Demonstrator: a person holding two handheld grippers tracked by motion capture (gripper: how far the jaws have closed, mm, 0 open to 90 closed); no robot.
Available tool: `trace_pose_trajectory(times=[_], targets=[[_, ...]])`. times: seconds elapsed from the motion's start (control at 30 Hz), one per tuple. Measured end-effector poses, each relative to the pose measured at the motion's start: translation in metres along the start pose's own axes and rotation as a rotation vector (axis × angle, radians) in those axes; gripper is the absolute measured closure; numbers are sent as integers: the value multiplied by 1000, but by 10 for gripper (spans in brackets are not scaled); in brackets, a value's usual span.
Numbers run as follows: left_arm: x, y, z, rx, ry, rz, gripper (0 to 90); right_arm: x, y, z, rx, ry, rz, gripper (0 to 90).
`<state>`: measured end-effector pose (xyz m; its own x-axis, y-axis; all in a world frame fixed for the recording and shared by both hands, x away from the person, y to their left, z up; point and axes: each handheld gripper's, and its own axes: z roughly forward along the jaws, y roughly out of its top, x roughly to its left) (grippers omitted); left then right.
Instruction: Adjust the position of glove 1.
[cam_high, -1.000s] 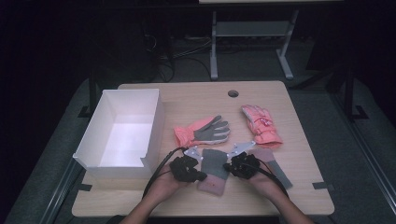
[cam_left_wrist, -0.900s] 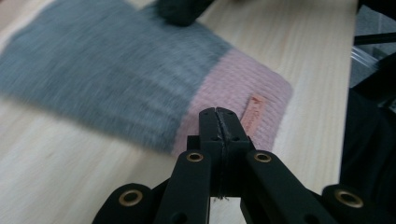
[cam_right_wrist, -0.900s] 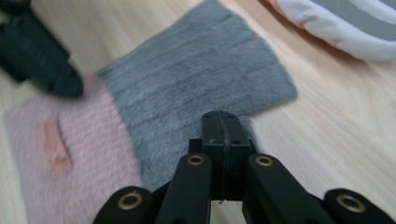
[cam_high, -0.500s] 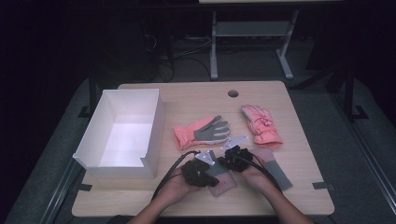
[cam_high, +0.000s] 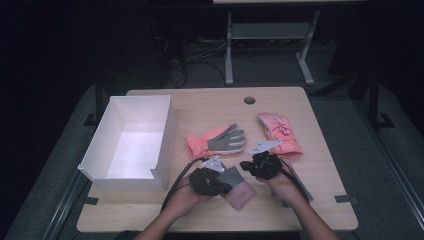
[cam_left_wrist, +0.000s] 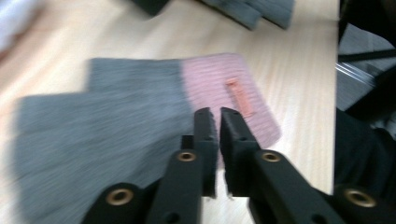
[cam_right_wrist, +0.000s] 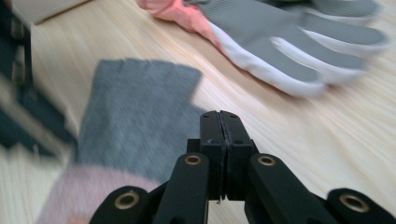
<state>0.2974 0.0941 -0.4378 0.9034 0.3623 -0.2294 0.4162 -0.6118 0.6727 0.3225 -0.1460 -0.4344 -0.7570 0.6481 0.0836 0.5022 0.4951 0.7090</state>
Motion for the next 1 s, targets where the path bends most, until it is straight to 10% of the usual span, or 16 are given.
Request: trace_pose_trajectory(times=[0.4,0.77,1.0], targets=[[-5,-28,-22,11,134,24,292,-22,-71,-75,56,-109,54,900],[-1,-32,-20,7,152,4,274,-21,-125,-104,159,-147,106,900],[-1,-32,-20,1,151,-2,275,-8,-114,-89,170,-102,52,900]])
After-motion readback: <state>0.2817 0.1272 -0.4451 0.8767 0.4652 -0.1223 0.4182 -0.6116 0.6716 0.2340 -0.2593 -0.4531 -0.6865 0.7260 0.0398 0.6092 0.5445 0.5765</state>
